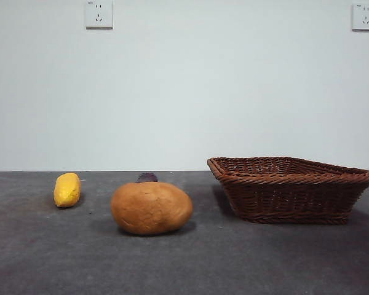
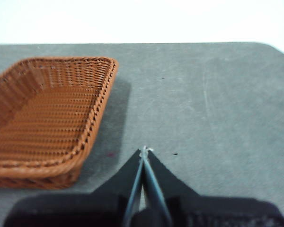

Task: Help me put the vegetables on the table into the basket

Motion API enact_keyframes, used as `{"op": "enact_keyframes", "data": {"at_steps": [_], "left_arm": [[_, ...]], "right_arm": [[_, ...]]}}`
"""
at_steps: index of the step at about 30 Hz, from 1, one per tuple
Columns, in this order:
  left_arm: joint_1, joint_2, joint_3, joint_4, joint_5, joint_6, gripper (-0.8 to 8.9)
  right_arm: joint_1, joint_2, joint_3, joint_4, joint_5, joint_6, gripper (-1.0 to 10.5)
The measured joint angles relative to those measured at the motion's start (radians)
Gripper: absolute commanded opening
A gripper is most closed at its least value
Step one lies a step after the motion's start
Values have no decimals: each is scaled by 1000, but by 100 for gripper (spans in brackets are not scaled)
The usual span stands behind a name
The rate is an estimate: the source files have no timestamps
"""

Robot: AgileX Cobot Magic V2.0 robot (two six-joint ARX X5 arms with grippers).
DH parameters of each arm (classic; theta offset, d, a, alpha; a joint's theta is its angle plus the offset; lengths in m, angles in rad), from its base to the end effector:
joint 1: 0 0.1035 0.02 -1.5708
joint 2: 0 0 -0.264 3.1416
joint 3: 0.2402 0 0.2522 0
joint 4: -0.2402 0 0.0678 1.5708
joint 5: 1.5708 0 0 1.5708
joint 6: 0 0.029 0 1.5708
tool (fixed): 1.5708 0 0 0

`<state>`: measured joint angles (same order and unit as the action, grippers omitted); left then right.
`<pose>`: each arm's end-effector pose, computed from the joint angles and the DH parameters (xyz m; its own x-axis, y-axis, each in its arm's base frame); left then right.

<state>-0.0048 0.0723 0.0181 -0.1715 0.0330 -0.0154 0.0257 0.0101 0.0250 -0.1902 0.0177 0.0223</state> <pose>0.0989 -0.0014 0.1476 0.9739 -0.0377 -0.2237 0.0335 0.9992 -0.0224 0.0953 0.0019 0.1529 0.9847 0.0076 -0.1744 -0.0044 0.9998 0.0189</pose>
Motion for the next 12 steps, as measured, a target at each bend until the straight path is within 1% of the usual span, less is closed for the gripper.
{"op": "enact_keyframes", "data": {"at_steps": [4, 8, 10, 12], "left_arm": [[0, 0, 0, 0, 0, -5, -5], [0, 0, 1, -2, 3, -39, -5], [0, 0, 17, -27, 23, -59, -5], [0, 3, 53, -48, 49, -72, -5]], "right_arm": [[0, 0, 0, 0, -8, 109, -4], [0, 0, 0, -1, -52, 239, -8], [0, 0, 2, -2, -77, 292, -8], [0, 0, 13, -10, -82, 341, -8]]}}
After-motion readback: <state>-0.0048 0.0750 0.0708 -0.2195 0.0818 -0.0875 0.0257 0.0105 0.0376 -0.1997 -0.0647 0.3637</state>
